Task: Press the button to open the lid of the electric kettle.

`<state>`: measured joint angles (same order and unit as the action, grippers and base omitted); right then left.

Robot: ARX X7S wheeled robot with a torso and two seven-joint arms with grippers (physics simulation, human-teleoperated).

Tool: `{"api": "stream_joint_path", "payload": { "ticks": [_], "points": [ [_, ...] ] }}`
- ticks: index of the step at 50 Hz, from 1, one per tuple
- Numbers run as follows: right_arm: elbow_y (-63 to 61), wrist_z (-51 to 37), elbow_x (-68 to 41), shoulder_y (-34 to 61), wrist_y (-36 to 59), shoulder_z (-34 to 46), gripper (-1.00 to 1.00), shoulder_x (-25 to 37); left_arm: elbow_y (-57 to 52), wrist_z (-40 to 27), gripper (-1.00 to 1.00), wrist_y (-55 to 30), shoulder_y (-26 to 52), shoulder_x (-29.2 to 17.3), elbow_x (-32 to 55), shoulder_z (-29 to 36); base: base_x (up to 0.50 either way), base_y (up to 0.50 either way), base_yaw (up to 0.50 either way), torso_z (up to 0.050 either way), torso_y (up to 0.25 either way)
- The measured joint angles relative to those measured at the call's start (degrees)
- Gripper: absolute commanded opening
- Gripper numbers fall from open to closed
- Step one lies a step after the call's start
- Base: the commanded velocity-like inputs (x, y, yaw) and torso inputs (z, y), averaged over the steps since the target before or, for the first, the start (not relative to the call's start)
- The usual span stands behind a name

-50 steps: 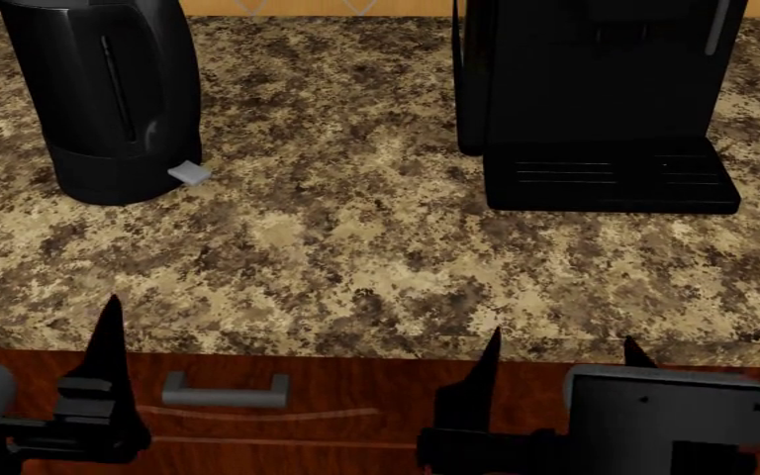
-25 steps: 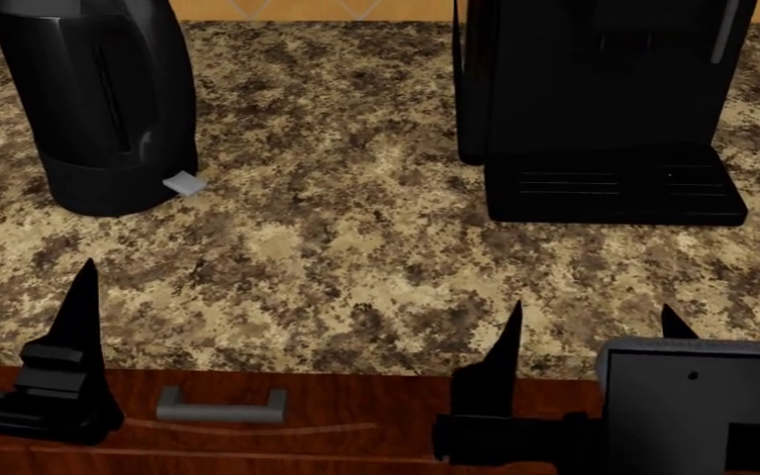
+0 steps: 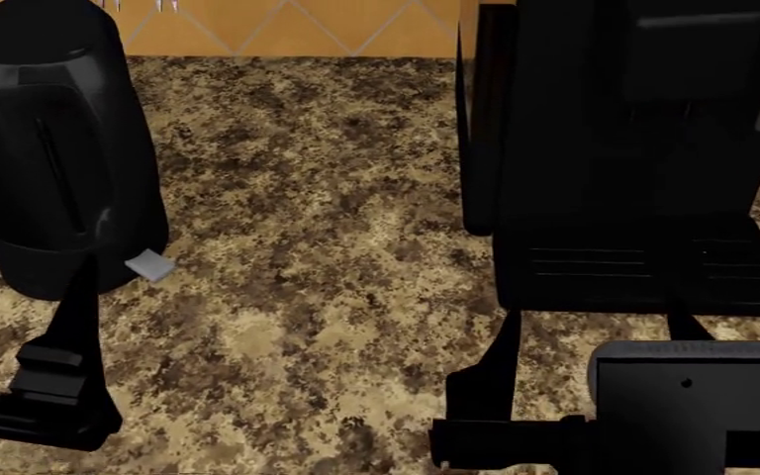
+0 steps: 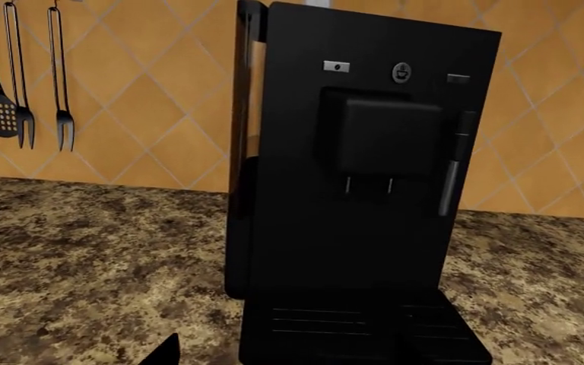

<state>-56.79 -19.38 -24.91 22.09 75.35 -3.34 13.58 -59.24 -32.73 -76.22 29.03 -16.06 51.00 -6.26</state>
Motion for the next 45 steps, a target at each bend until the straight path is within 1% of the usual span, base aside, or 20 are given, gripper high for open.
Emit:
{"api": "stream_joint_path", "payload": {
  "ticks": [8,19,24,31,38,45],
  "points": [
    [-0.9,-0.48,-1.23,0.5,1.02,-0.58,1.0,0.07,0.07,-1.9,1.0,1.76,-0.27,-1.72,1.8,1.46,0.21,0.0,0.0,0.0,0.0],
    [-0.9,-1.17,-2.4,0.21,0.36,-0.57,1.0,0.52,0.48,-3.64,1.0,4.28,-0.79,-3.5,3.36,3.21,0.01,0.0,0.0,0.0,0.0],
    [-0.68,-1.37,-2.77,-0.11,-0.42,-0.63,1.0,0.69,1.77,-4.6,1.0,4.32,0.69,-3.49,4.29,3.99,0.0,0.0,0.0,0.0,0.0],
    [-0.5,-1.83,-3.34,-0.3,-0.86,-0.72,1.0,0.78,5.69,-7.2,1.0,2.06,7.01,-1.68,8.12,3.81,0.0,0.0,0.0,0.0,0.0],
    [-0.03,-2.33,-3.7,-0.58,-1.37,-0.58,1.0,0.9,11.49,-11.23,1.0,-2.14,16.36,0.63,12.92,3.35,0.0,0.0,0.0,0.0,0.0],
    [0.74,-2.72,-3.77,-0.98,-2.28,0.0,1.0,1.13,17.11,-13.11,1.0,-4.56,23.78,1.33,13.56,6.12,0.0,0.0,0.0,0.0,0.0]
  ]
}}
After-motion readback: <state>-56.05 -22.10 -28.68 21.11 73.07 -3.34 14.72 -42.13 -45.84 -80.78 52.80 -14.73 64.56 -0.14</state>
